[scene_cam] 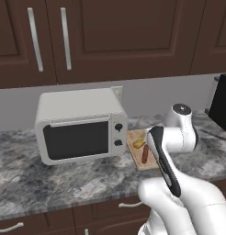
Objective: Retrieve the sausage and cheese from the fridge and place them on the cutting board on the counter.
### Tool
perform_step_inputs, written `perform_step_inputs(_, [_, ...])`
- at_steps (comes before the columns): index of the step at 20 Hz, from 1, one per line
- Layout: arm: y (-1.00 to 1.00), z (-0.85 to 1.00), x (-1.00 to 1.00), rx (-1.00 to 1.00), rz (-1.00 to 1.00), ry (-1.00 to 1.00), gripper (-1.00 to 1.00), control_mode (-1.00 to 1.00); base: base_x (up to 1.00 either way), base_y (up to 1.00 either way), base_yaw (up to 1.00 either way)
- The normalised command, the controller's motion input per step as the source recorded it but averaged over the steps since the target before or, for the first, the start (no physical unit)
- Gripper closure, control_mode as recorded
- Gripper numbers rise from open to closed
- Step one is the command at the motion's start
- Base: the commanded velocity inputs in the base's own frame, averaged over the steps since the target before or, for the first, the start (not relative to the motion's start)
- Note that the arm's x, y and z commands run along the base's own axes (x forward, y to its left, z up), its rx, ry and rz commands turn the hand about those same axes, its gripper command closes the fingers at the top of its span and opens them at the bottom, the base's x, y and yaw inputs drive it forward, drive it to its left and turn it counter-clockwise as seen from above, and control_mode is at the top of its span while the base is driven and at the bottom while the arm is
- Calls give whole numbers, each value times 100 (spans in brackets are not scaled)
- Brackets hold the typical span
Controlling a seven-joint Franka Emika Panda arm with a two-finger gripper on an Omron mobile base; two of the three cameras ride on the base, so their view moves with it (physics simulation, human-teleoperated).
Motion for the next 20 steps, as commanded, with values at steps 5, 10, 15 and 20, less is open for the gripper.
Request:
perform_step_inputs(5, [0,58,-80,0,25,-10,-100,-100,0,0,0])
perform_step_inputs(10, [10,45,-61,-6,15,-6,-100,-100,0,0,0])
perform_step_inputs(15, [4,29,-67,-12,6,-4,-100,-100,0,0,0])
perform_step_inputs(20, [0,0,-100,-11,1,-23,-100,-100,0,0,0])
